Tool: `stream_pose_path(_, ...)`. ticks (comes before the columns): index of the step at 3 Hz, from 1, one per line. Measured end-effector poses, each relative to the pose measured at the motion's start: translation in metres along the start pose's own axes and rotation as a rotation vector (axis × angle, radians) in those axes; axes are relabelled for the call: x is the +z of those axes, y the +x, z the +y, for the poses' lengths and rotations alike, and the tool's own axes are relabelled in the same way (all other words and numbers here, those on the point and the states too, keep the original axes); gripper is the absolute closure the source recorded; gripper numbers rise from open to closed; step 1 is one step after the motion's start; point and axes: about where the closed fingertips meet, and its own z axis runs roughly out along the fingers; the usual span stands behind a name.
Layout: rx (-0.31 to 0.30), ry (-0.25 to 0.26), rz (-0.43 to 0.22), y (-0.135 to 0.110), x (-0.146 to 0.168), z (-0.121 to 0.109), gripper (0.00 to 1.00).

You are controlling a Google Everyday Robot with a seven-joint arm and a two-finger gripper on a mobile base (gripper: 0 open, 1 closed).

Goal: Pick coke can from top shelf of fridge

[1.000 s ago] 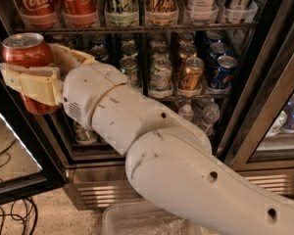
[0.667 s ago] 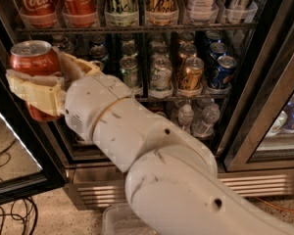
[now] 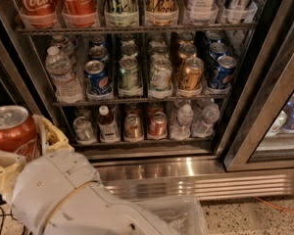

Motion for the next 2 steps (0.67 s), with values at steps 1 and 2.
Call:
stream_pose_path(1, 0.000, 0.000, 0.000, 0.0000, 0.0000, 0.0000, 1.00)
stream_pose_path(2, 0.000, 0.000, 0.000, 0.0001, 0.0000, 0.0001, 1.00)
